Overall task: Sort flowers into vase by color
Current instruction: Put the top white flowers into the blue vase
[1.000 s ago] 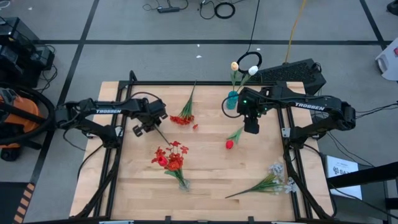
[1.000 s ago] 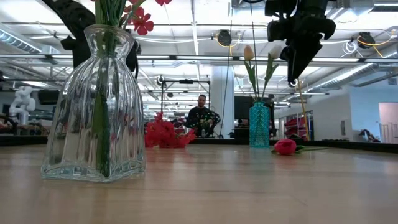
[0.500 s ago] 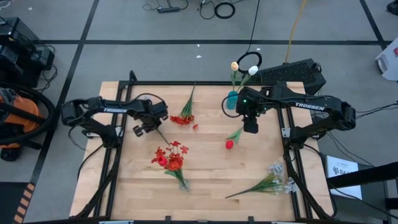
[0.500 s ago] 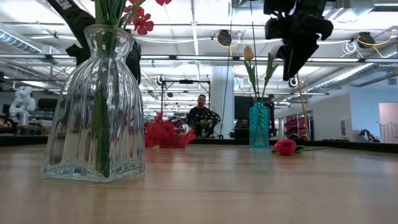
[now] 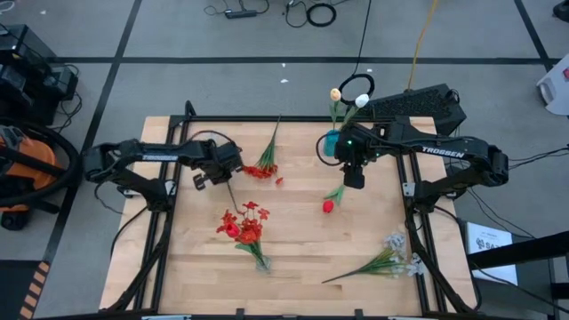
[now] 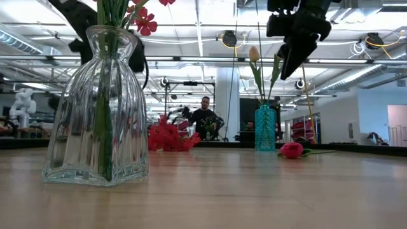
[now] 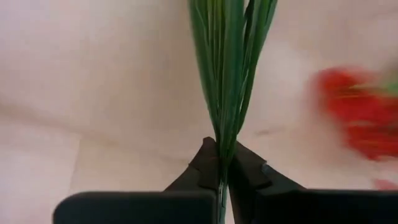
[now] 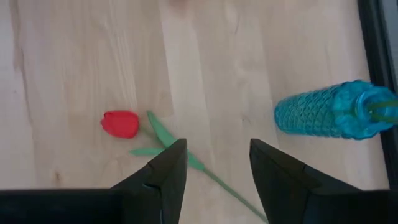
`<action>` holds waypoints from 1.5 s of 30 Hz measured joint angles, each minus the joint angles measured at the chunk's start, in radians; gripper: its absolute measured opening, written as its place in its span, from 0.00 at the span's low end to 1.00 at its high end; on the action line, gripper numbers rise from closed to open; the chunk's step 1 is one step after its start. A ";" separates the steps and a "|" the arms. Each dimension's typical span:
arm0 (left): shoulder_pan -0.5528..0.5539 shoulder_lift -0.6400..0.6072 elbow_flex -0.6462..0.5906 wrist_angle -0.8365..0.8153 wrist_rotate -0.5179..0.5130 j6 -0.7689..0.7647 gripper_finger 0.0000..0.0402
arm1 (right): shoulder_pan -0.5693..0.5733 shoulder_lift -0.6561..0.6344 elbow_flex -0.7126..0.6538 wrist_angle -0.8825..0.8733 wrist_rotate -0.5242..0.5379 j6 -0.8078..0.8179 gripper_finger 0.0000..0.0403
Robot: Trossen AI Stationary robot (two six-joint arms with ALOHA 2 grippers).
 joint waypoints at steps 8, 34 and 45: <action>0.023 -0.265 0.109 0.024 -0.288 0.446 0.03 | 0.000 0.000 0.000 0.222 0.001 0.123 0.41; 0.027 -0.437 0.144 0.870 0.284 1.230 0.02 | 0.136 0.301 0.220 1.114 -0.052 0.422 0.41; 0.025 -0.437 0.144 0.860 0.391 1.289 0.02 | 0.154 0.489 0.478 0.987 -0.045 0.392 0.41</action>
